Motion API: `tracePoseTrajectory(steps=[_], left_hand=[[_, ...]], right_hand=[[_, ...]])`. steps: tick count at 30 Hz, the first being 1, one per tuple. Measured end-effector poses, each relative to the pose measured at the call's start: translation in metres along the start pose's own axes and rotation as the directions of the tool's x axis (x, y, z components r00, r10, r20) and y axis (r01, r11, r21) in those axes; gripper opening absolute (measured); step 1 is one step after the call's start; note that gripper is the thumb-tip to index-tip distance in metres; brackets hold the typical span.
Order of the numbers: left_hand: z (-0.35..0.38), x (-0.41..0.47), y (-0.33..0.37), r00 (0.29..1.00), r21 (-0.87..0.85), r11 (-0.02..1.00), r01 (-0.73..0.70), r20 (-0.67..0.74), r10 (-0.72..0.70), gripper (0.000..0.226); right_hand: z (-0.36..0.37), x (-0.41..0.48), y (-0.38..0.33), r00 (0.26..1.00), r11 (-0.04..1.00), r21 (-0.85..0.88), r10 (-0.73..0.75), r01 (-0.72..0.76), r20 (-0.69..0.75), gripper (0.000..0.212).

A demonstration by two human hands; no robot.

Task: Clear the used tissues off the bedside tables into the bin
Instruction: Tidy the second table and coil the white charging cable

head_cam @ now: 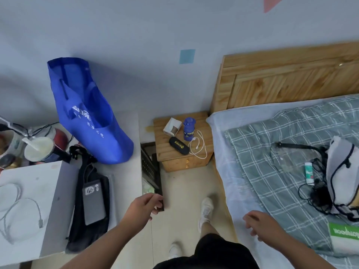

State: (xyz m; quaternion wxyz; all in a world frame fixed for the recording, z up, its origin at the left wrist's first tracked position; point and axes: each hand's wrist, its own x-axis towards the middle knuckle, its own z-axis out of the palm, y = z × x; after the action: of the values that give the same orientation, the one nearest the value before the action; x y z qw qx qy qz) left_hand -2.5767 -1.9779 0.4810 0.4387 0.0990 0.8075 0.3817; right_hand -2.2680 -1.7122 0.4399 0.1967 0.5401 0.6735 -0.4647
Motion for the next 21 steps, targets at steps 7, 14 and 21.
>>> tracePoseTrajectory(steps=[7, 14, 21], left_hand=[[0.009, 0.068, 0.045, 0.995, 0.032, 0.994, 0.1, -0.028, -0.099, 0.029], [-0.001, 0.125, 0.088, 0.984, 0.001, 0.988, 0.157, -0.082, -0.156, 0.026], [-0.013, 0.181, 0.105, 0.986, -0.057, 0.985, 0.163, -0.035, -0.165, 0.028]], right_hand=[[-0.071, 0.111, -0.088, 0.994, 0.995, -0.014, -0.094, 0.095, 0.056, 0.026], [-0.114, 0.179, -0.194, 0.976, 0.979, -0.086, -0.173, 0.185, 0.129, 0.026], [-0.109, 0.225, -0.275, 0.965, 0.964, -0.11, -0.225, 0.241, 0.137, 0.023]])
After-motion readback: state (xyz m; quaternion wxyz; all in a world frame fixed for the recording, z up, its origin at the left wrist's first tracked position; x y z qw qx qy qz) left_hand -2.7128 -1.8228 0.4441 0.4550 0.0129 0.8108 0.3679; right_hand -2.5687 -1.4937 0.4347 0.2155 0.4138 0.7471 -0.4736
